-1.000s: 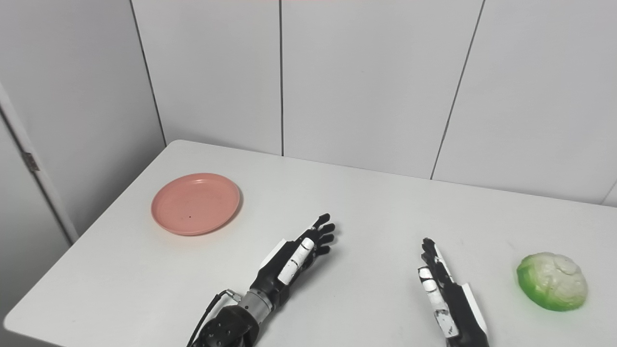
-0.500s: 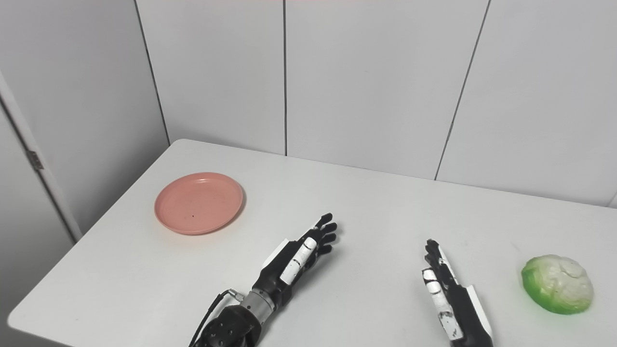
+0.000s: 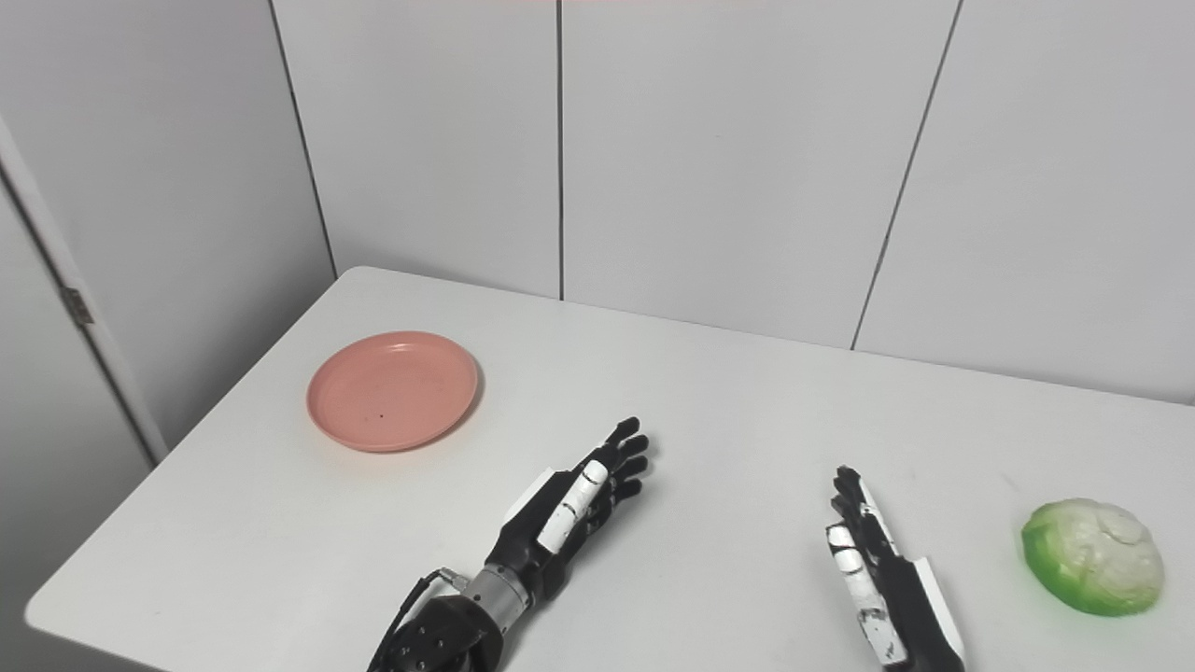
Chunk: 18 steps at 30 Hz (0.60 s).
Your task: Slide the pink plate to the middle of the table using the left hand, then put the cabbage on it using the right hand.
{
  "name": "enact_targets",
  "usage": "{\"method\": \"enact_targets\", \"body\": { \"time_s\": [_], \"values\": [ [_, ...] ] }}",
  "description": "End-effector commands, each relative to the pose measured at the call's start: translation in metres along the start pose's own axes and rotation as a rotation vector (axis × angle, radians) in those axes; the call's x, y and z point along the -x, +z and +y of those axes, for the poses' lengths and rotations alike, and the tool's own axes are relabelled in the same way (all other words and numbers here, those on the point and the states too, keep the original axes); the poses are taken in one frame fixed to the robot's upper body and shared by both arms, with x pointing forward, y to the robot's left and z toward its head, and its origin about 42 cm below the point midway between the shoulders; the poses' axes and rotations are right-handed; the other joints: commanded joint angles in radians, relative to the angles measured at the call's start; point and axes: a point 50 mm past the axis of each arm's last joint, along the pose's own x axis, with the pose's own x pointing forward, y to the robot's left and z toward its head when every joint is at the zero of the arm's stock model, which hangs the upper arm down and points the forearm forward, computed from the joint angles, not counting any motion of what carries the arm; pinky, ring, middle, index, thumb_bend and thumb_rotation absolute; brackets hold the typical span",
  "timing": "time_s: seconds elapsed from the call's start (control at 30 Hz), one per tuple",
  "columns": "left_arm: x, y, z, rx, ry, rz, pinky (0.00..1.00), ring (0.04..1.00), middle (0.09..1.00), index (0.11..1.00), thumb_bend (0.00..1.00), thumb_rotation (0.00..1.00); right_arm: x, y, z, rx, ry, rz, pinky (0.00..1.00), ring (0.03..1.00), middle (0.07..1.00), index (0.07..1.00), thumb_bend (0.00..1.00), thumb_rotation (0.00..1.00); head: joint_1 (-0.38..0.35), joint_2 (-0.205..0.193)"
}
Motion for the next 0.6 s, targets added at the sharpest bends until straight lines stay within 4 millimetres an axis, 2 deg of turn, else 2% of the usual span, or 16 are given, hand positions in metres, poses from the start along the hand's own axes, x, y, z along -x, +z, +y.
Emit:
{"method": "enact_targets", "body": {
  "time_s": [0.0, 0.23, 0.4, 0.57],
  "values": [
    [-0.01, 0.029, 0.003, -0.002, 0.012, -0.08, 0.96, 0.976, 0.982, 0.978, 0.65, 0.96, 0.015, -0.014, 0.0, -0.023, -0.005, 0.042, 0.98, 0.978, 0.982, 0.982, 0.26, 1.0, 0.0, 0.003],
    [-0.023, 0.064, 0.014, -0.034, 0.023, -0.157, 0.94, 0.955, 0.972, 0.96, 0.65, 0.97, 0.013, -0.013, 0.0, -0.046, 0.001, 0.039, 1.0, 0.992, 0.991, 0.99, 0.27, 1.0, 0.012, 0.01],
    [-0.028, 0.085, 0.026, -0.055, 0.035, -0.205, 0.91, 0.935, 0.956, 0.942, 0.64, 0.98, 0.013, -0.01, -0.001, -0.044, 0.001, 0.046, 1.0, 0.992, 0.991, 0.99, 0.25, 1.0, 0.031, 0.013],
    [-0.029, 0.108, 0.039, -0.067, 0.069, -0.262, 0.89, 0.918, 0.932, 0.918, 0.62, 0.99, 0.015, -0.008, -0.001, -0.059, 0.002, 0.062, 1.0, 1.0, 1.0, 0.996, 0.27, 1.0, 0.041, 0.019]
  ]
}}
